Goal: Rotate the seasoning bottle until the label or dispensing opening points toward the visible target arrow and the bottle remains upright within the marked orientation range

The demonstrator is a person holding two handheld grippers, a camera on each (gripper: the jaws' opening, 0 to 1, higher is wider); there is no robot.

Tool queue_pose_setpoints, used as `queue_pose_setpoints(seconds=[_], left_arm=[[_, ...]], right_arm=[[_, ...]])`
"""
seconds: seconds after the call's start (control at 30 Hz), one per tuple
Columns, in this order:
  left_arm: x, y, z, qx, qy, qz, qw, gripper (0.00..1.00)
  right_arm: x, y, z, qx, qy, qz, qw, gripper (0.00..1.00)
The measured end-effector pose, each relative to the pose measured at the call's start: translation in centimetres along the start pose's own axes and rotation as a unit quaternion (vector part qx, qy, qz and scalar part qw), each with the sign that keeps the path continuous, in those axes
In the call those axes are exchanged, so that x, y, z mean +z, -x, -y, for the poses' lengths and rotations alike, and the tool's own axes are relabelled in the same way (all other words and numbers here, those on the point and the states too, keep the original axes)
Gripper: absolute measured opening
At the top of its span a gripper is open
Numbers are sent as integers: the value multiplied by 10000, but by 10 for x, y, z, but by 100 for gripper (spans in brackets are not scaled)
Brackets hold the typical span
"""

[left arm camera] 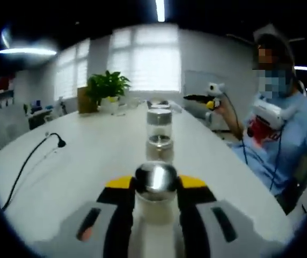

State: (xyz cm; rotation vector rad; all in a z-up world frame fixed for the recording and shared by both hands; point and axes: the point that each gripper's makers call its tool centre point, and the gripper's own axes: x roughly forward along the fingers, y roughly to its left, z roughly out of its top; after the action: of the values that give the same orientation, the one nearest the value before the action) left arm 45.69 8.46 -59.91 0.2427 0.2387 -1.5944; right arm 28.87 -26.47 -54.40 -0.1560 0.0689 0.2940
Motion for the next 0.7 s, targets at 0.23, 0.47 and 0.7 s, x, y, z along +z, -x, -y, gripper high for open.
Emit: queue_pose_setpoints(seconds=[0.23, 0.47, 0.7], left_arm=[[-1, 0, 1, 9, 50, 3, 10000, 32], [7, 3, -6, 302, 447, 384, 9978, 40], [-8, 11, -3, 952, 423, 183, 9944, 82]], right_arm=[[-5, 0, 1, -18, -50, -96, 9999, 99], [4, 2, 0, 53, -126, 153, 9998, 99], [-2, 0, 1, 85, -245, 71, 9996, 99]])
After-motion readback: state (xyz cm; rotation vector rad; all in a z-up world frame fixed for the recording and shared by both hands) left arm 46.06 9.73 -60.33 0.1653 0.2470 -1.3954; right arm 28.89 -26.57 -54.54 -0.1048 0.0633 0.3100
